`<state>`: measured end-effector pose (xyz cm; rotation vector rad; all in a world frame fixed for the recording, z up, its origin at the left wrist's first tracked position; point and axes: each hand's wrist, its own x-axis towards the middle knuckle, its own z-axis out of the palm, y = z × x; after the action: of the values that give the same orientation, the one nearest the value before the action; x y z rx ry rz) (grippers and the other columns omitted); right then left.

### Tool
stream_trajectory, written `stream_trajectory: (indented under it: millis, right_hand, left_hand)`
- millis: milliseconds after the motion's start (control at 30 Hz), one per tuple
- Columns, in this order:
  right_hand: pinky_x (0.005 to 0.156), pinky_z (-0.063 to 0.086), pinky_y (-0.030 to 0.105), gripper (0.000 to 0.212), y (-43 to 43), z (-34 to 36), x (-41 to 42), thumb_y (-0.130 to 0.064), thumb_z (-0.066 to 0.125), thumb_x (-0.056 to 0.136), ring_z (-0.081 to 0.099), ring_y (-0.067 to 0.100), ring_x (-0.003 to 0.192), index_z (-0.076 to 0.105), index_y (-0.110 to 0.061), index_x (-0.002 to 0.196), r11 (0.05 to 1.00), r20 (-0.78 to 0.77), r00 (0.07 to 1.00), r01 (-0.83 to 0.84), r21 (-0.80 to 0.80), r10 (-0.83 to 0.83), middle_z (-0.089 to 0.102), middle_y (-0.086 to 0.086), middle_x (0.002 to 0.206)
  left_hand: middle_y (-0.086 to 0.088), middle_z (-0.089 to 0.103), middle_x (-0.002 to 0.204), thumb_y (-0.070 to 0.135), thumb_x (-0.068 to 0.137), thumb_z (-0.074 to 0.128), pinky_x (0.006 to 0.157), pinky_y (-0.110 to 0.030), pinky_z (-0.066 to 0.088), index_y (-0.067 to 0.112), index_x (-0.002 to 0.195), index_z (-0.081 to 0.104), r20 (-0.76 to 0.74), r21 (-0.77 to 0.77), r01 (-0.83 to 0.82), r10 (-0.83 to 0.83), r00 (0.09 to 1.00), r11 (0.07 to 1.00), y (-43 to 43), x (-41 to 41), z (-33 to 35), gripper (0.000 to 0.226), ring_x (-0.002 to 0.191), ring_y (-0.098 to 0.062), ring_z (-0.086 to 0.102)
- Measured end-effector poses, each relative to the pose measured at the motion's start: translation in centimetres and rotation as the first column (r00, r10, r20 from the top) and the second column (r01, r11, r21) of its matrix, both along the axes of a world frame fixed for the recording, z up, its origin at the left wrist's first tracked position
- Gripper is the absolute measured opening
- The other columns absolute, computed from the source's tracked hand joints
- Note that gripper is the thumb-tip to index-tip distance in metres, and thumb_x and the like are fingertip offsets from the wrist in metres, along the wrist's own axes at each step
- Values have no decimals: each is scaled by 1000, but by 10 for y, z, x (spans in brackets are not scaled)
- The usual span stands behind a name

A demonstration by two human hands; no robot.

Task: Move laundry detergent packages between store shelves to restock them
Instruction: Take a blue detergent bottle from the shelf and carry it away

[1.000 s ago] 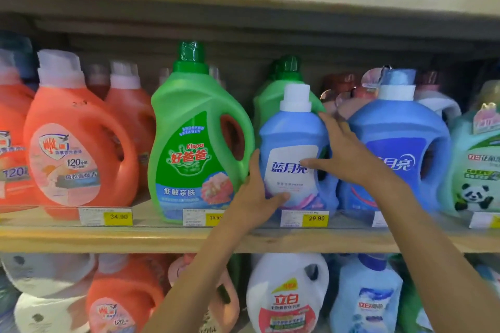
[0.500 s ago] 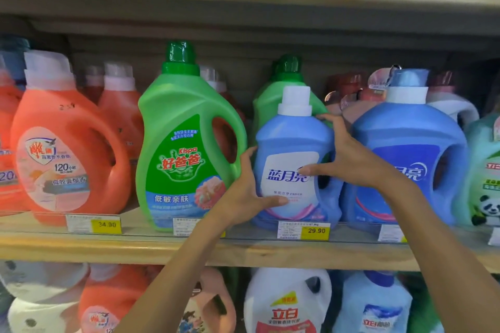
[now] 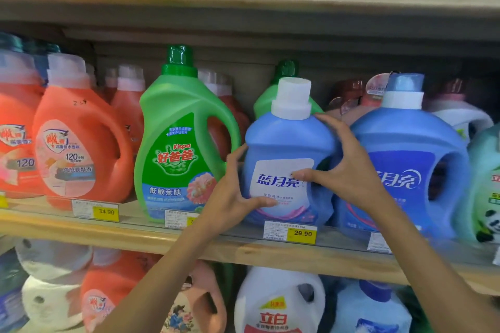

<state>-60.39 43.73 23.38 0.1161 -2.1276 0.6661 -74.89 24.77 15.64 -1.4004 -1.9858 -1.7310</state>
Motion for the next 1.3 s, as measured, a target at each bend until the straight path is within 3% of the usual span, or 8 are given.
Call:
stream_trajectory:
  millis: [100,233,433,567,700,933,1167,1300]
  right_hand:
    - [101,31,2,101,-7,16,10,-34,95,57,41,-6,128,40,-44,141,995,-64,998,-20,93,26,47,-13,140]
    - [99,30,0,104,-14,39,28,-36,94,56,41,-12,125,37,-50,141,992,-119,991,-51,115,64,47,-18,137]
    - [102,41,15,96,-31,31,47,-48,91,55,50,0,126,47,-39,140,991,-215,968,-131,-3,128,53,-24,135]
    - [91,44,8,90,-56,11,67,-41,93,54,56,-6,115,53,-33,134,980,-197,974,-143,-140,114,59,-19,125]
    - [87,44,7,85,-81,-10,81,-37,91,55,58,-10,109,56,-27,132,954,-155,982,-143,-262,105,61,-18,123]
    - [85,47,10,83,-139,-101,107,-44,94,53,61,-12,100,58,-28,126,889,18,995,-84,-450,103,65,-23,113]
    - [75,50,14,74,-185,-198,149,-32,89,59,65,-4,95,60,-24,127,767,233,958,24,-641,165,68,-19,111]
    - [78,55,26,76,-209,-242,178,-33,88,56,68,4,98,61,-27,127,684,316,928,102,-722,195,69,-15,115]
  left_hand:
    - [18,57,131,34,59,95,100,-41,54,58,137,22,13,115,-31,30,999,993,-1,9,6,109,120,-6,62]
    - [5,58,130,30,54,97,90,-19,54,50,138,28,-13,198,-13,16,1000,980,-7,24,24,110,114,3,63]
    - [-1,62,136,47,64,90,98,-49,53,45,146,39,15,270,42,-48,999,962,-29,52,26,97,126,-23,61]
    - [13,63,138,38,75,79,101,-40,53,44,147,36,62,221,27,-42,997,975,-54,80,14,84,125,-11,61]
    - [7,64,137,36,77,76,102,-45,54,26,153,39,185,225,21,-64,981,974,-77,108,-11,85,125,-17,62]
    - [-2,64,139,12,91,67,94,-31,55,17,154,38,499,125,-1,-62,864,992,-147,168,-97,69,120,-16,65]
    - [0,71,128,14,86,76,88,-30,57,26,149,48,707,26,-45,13,707,999,-202,231,-166,69,113,-17,69]
    - [1,73,123,15,80,81,86,-31,58,32,140,57,806,-21,-46,44,590,999,-229,262,-198,66,110,-17,71]
